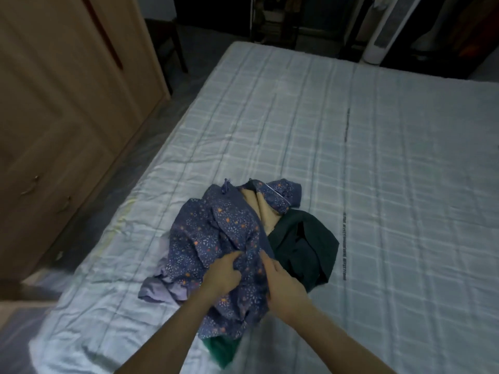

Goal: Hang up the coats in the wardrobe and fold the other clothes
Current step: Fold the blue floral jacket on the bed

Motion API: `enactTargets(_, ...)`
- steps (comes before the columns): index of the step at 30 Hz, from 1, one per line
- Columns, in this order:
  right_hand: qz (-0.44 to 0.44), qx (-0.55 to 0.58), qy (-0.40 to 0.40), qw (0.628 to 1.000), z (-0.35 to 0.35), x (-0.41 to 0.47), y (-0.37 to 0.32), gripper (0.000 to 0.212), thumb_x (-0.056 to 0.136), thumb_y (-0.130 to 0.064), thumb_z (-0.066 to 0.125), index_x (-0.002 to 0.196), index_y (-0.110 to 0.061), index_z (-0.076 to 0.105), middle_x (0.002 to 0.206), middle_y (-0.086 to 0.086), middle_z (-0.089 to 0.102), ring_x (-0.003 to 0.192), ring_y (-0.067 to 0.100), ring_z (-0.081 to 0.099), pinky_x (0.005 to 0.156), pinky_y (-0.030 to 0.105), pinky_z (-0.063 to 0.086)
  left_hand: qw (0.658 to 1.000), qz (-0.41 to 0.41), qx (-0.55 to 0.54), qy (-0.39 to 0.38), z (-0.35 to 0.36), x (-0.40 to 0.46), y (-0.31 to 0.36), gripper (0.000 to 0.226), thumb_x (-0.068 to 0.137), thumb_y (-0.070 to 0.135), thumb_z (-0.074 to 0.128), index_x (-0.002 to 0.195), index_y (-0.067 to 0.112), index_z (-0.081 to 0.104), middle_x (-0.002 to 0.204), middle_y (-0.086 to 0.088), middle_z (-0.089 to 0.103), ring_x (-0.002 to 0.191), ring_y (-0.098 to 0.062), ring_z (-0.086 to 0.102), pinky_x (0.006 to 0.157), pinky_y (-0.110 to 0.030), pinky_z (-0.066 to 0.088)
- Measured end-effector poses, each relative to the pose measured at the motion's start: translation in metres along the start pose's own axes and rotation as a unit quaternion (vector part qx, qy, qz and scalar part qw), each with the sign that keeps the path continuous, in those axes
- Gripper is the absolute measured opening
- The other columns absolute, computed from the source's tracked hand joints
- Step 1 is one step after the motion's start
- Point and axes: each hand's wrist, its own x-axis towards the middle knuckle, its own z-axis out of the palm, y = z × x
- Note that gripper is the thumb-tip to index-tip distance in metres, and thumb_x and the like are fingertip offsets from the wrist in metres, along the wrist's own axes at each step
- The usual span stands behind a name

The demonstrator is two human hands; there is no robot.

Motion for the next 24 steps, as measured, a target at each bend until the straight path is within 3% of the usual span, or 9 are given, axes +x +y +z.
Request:
enactTargets(2, -0.008, -0.021, -0.010, 1.000, -0.005, -0.008, 0.007, 0.090, 0.093, -0.017, 0.050, 0.151, -0.036, -0.017, 0.145, 0.004, 0.033, 0.101, 0.026, 0.058, 0.074, 0.038, 0.050, 0.995, 0.042, -0.028, -0.084, 0.000, -0.025, 0.013, 0.039, 0.091, 0.009, 0.051, 0.123, 0.027, 0.064, 0.122, 0.006, 0.066, 0.107, -0.017, 0.061, 0.094, -0.032, 0.051)
enactTargets(4, -0.022, -0.042, 0.008, 0.999, -0.013, -0.018, 0.014, 0.089, 0.094, -0.020, 0.050, 0.149, -0.040, -0.017, 0.149, 0.008, 0.029, 0.095, 0.027, 0.059, 0.068, 0.036, 0.048, 0.987, 0.087, -0.006, -0.136, 0.001, -0.053, 0.035, 0.030, 0.085, 0.001, 0.049, 0.095, 0.019, 0.071, 0.099, 0.008, 0.072, 0.093, -0.014, 0.064, 0.082, -0.027, 0.053)
enactTargets(9, -0.091, -0.090, 0.047, 0.991, -0.039, -0.057, 0.032, 0.057, 0.094, -0.031, 0.054, 0.146, -0.034, 0.031, 0.136, 0.008, 0.041, 0.115, 0.028, 0.050, 0.079, 0.030, 0.048, 0.978, 0.115, 0.122, -0.127, -0.011, -0.126, 0.100, 0.031, 0.077, -0.007, 0.044, 0.057, 0.016, 0.042, 0.053, 0.000, 0.042, 0.042, -0.011, 0.034, 0.049, -0.026, 0.027)
enactTargets(12, -0.146, -0.133, 0.135, 0.971, -0.064, -0.083, 0.039, 0.036, 0.066, -0.034, 0.075, 0.101, -0.028, 0.069, 0.104, 0.006, 0.055, 0.083, 0.026, 0.058, 0.059, 0.027, 0.048, 0.959, 0.128, 0.212, -0.139, -0.026, -0.163, 0.130, 0.037, 0.075, -0.007, 0.043, 0.052, 0.019, 0.032, 0.056, -0.007, 0.037, 0.051, -0.023, 0.028, 0.055, -0.035, 0.024)
enactTargets(15, -0.185, -0.106, 0.157, 0.964, -0.092, -0.106, 0.039, 0.022, 0.061, -0.036, 0.068, 0.078, -0.024, 0.071, 0.093, 0.002, 0.055, 0.085, 0.024, 0.051, 0.063, 0.030, 0.045, 0.934, 0.140, 0.308, -0.115, -0.044, -0.201, 0.162, 0.026, 0.073, -0.007, 0.040, 0.057, 0.012, 0.032, 0.060, -0.011, 0.039, 0.055, -0.027, 0.031, 0.055, -0.038, 0.027)
enactTargets(17, -0.166, 0.016, 0.139, 0.976, -0.117, -0.126, 0.031, 0.016, 0.074, -0.030, 0.061, 0.064, -0.018, 0.060, 0.076, -0.003, 0.058, 0.076, 0.019, 0.057, 0.061, 0.029, 0.043, 0.933, 0.178, 0.309, -0.053, -0.060, -0.224, 0.182, 0.015, 0.069, -0.002, 0.042, 0.064, 0.010, 0.050, 0.067, -0.011, 0.056, 0.063, -0.028, 0.050, 0.059, -0.041, 0.042)
enactTargets(19, -0.124, 0.137, 0.151, 0.971, -0.140, -0.155, 0.025, 0.031, 0.078, -0.031, 0.059, 0.058, -0.010, 0.048, 0.053, -0.004, 0.050, 0.055, 0.008, 0.049, 0.053, 0.029, 0.036, 0.928, 0.227, 0.288, 0.069, -0.075, -0.239, 0.194, 0.037, 0.064, 0.011, 0.043, 0.089, 0.020, 0.070, 0.090, -0.001, 0.067, 0.092, -0.020, 0.060, 0.076, -0.036, 0.047)
enactTargets(22, -0.082, 0.299, 0.220, 0.925, -0.168, -0.180, 0.023, 0.032, 0.071, -0.038, 0.060, 0.061, -0.008, 0.053, 0.055, -0.007, 0.049, 0.057, 0.003, 0.042, 0.052, 0.030, 0.037, 0.879, 0.219, 0.224, 0.359, -0.083, -0.237, 0.198, 0.056, 0.066, 0.012, 0.052, 0.119, 0.030, 0.060, 0.111, 0.004, 0.047, 0.115, -0.021, 0.041, 0.087, -0.036, 0.033)
enactTargets(24, -0.064, 0.370, 0.269, 0.887, -0.186, -0.210, 0.020, 0.028, 0.073, -0.032, 0.062, 0.068, -0.004, 0.059, 0.063, -0.003, 0.055, 0.064, 0.006, 0.049, 0.057, 0.037, 0.044, 0.835, 0.277, 0.108, 0.464, -0.061, -0.246, 0.199, 0.045, 0.069, 0.006, 0.056, 0.112, 0.019, 0.056, 0.108, 0.000, 0.041, 0.107, -0.026, 0.041, 0.088, -0.039, 0.036)
